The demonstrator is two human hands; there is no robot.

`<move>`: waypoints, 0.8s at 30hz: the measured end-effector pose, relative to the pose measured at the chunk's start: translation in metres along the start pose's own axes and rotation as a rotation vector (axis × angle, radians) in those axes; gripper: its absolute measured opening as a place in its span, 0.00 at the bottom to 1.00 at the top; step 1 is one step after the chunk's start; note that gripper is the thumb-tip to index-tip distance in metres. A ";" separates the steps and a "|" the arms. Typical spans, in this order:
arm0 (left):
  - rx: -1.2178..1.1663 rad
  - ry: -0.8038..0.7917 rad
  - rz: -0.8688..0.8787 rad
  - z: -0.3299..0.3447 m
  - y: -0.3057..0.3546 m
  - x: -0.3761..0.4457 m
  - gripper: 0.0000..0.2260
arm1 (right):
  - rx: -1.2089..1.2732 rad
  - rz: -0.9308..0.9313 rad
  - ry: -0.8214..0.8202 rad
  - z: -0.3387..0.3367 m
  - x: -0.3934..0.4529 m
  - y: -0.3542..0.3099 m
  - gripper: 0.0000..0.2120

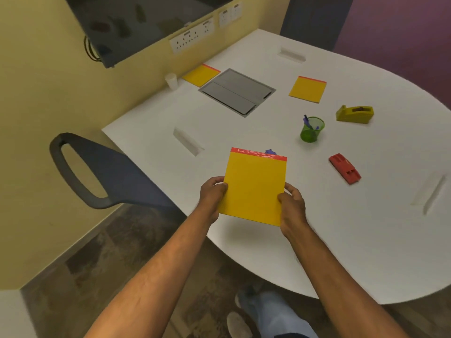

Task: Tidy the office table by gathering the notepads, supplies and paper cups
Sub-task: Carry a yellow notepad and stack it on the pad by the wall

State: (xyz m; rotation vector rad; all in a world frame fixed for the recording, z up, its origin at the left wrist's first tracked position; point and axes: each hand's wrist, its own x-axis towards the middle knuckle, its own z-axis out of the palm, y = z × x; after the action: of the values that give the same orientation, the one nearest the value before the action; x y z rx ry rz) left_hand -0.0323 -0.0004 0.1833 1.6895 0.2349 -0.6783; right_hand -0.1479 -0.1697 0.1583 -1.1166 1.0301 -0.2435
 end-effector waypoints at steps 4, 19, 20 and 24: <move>0.012 0.043 0.008 -0.032 0.017 0.039 0.10 | -0.013 -0.014 -0.039 0.049 0.020 -0.002 0.15; -0.011 0.038 0.030 -0.109 0.114 0.205 0.10 | 0.004 -0.019 -0.116 0.203 0.129 -0.050 0.18; -0.016 0.036 0.023 -0.111 0.121 0.218 0.09 | 0.000 -0.029 -0.119 0.211 0.138 -0.055 0.18; -0.020 0.017 0.007 -0.115 0.149 0.276 0.09 | -0.059 -0.050 -0.150 0.243 0.178 -0.076 0.19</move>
State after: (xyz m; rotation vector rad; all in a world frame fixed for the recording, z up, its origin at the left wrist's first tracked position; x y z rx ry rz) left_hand 0.3005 0.0154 0.1644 1.6770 0.2465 -0.6547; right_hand 0.1618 -0.1654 0.1356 -1.1967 0.8815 -0.1676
